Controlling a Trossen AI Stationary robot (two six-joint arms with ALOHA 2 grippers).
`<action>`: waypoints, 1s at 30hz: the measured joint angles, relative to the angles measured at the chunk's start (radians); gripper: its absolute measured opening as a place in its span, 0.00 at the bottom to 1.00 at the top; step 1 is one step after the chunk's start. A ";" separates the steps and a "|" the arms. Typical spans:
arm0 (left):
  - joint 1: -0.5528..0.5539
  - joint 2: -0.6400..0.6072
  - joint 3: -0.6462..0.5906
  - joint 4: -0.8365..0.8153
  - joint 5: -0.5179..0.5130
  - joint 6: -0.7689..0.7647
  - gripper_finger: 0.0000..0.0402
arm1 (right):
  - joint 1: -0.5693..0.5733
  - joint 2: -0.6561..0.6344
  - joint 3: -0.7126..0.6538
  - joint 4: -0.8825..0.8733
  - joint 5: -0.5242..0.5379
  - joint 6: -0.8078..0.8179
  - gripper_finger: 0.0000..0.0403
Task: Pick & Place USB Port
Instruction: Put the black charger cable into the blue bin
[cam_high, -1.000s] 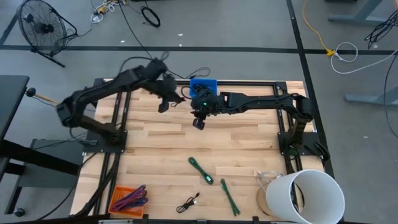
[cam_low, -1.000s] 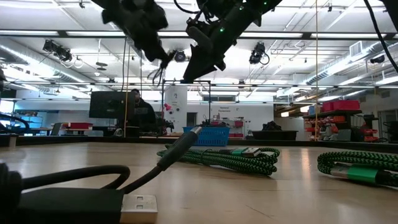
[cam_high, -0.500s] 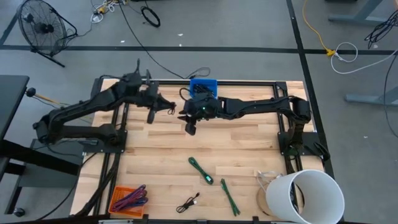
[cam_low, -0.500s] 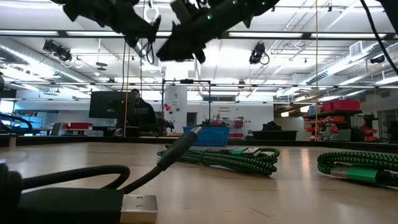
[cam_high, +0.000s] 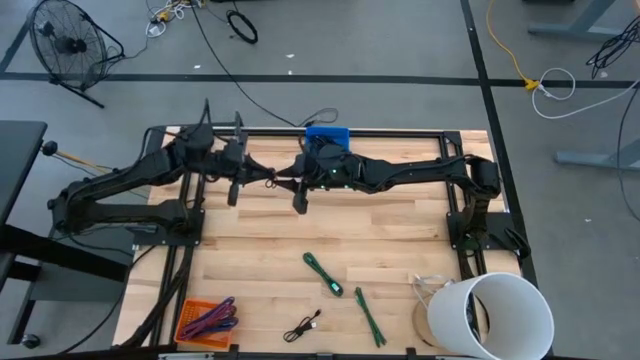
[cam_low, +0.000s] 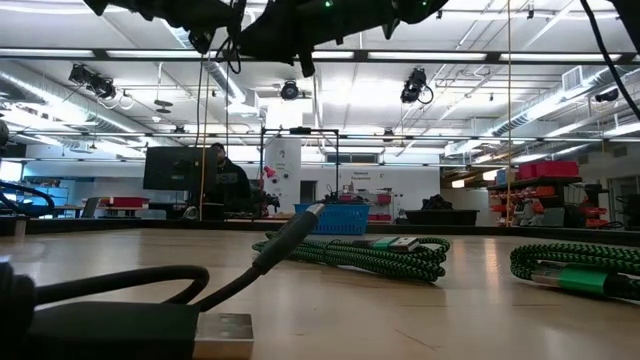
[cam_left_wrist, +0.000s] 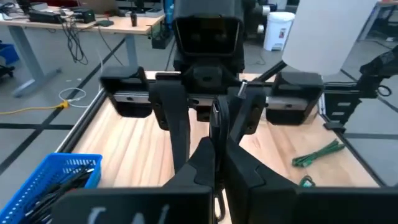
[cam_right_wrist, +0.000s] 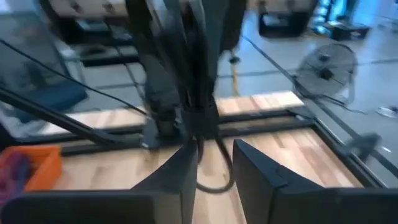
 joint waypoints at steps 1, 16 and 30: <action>-0.004 0.000 0.000 0.000 0.000 -0.002 0.03 | 0.001 0.000 0.000 0.018 -0.022 0.003 0.26; -0.072 0.002 0.000 0.039 -0.054 -0.013 0.03 | 0.014 0.000 0.000 0.061 0.033 -0.013 0.41; -0.084 0.002 0.000 0.050 -0.074 -0.013 0.13 | 0.013 0.000 0.000 0.058 0.016 -0.025 0.01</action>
